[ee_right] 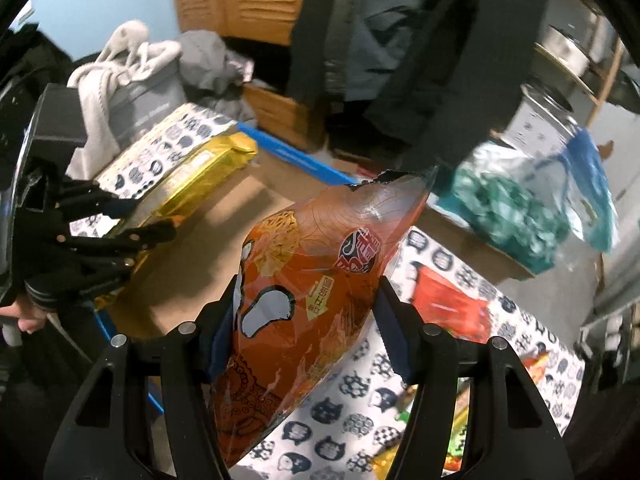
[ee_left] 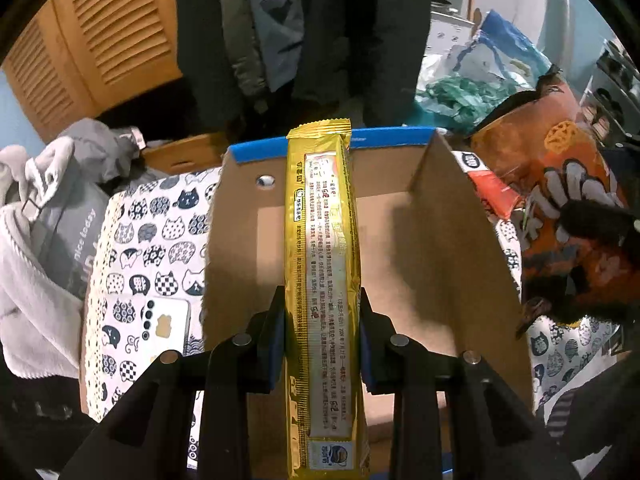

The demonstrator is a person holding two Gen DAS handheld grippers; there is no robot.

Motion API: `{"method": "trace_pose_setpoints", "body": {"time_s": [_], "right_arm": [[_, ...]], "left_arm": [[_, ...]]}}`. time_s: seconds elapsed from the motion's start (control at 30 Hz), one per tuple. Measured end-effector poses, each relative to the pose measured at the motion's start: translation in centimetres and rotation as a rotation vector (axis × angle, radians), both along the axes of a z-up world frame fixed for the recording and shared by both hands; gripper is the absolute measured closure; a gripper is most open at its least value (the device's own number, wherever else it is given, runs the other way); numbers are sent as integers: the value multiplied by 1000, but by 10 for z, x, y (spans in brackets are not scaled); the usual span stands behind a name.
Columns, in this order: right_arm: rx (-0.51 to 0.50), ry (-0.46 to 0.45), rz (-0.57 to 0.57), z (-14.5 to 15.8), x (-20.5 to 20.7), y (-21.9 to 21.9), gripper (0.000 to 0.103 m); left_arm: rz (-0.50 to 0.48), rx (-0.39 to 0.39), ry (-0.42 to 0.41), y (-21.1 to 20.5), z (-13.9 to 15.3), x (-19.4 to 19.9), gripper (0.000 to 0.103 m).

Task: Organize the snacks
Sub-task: 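Lift both held bags and carry them over the cardboard box, then open both tools to drop the bags into the box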

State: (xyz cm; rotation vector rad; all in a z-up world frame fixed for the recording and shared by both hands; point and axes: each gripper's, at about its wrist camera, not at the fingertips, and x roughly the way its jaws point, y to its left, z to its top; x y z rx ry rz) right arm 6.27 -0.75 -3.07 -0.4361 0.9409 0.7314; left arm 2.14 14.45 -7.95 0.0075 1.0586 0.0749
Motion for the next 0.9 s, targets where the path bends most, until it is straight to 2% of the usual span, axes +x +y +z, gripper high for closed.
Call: {"method": "trace_pose_setpoints", "body": {"time_s": [0.23,0.5,0.57,0.6,0.7,0.8,0.9], "right_arm": [[-52,28,61,-21,-6,31,41],[-82,34,75,-32,-9,40,38],[-80,23,71,-31,-9,40,26],[-77,17,69,-30,-9,39,24],[-63,0,62,-24,-10,35,24],[-41,-4,47,-17,-11,25,21],[-29,-15,23,-12,-10,12,20]], "left_arm": [[19,-23,36,13,-14,-3,72],[45,-9,40,21,-16,-7,71],[51,-19,45,22,-16,-7,63],[53,-23,42,22,-16,-7,60],[46,-16,36,16,-14,-7,59],[32,-12,30,8,-10,-5,50],[11,-4,20,-5,-5,-3,49]]}}
